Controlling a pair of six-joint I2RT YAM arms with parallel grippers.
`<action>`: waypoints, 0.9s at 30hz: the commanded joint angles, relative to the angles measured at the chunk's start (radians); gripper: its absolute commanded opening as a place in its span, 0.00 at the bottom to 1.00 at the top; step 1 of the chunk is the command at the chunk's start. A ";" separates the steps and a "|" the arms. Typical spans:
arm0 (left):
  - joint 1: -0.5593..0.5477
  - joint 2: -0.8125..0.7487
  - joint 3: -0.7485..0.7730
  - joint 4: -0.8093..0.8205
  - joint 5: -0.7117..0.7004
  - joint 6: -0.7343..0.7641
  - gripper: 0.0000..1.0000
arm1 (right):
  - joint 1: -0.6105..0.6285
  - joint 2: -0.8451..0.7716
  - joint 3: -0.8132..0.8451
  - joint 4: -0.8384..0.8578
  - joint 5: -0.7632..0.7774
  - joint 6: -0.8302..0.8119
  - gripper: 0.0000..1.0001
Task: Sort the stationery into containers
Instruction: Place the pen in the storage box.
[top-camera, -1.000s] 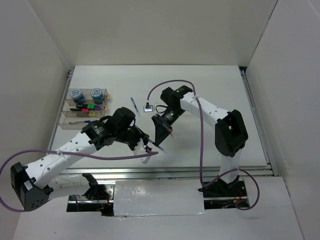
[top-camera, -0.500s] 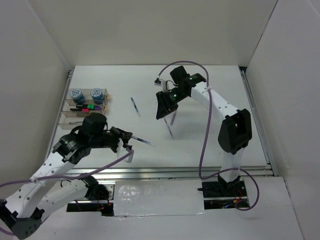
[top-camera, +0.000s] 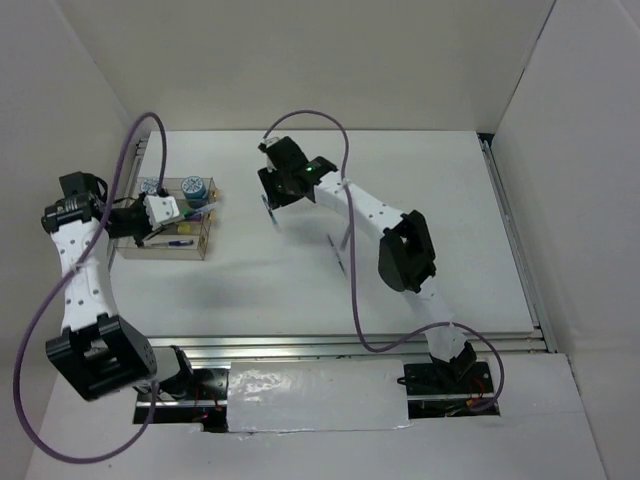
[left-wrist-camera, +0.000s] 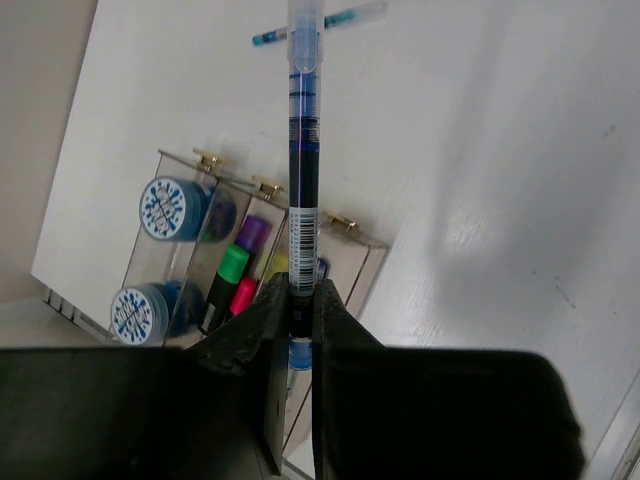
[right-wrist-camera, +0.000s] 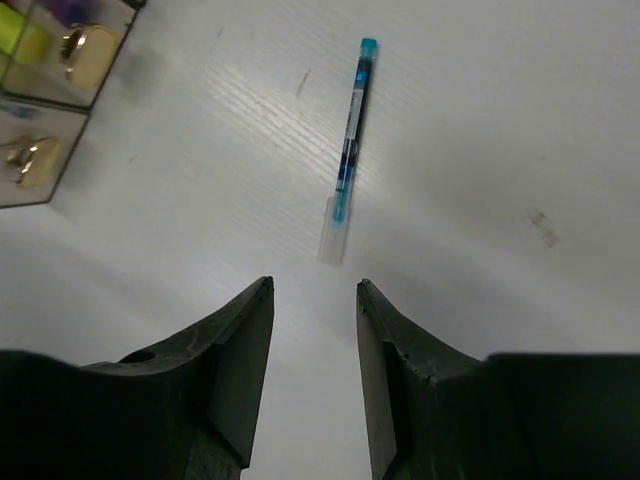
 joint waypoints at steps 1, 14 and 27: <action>0.067 0.112 0.103 -0.138 0.143 0.120 0.00 | 0.035 0.084 0.096 0.062 0.202 -0.024 0.46; 0.158 0.128 0.056 -0.104 0.097 0.220 0.00 | 0.050 0.257 0.147 0.091 0.213 -0.047 0.51; 0.183 0.174 0.091 -0.073 0.065 0.151 0.00 | 0.053 0.308 0.165 -0.019 0.078 -0.102 0.41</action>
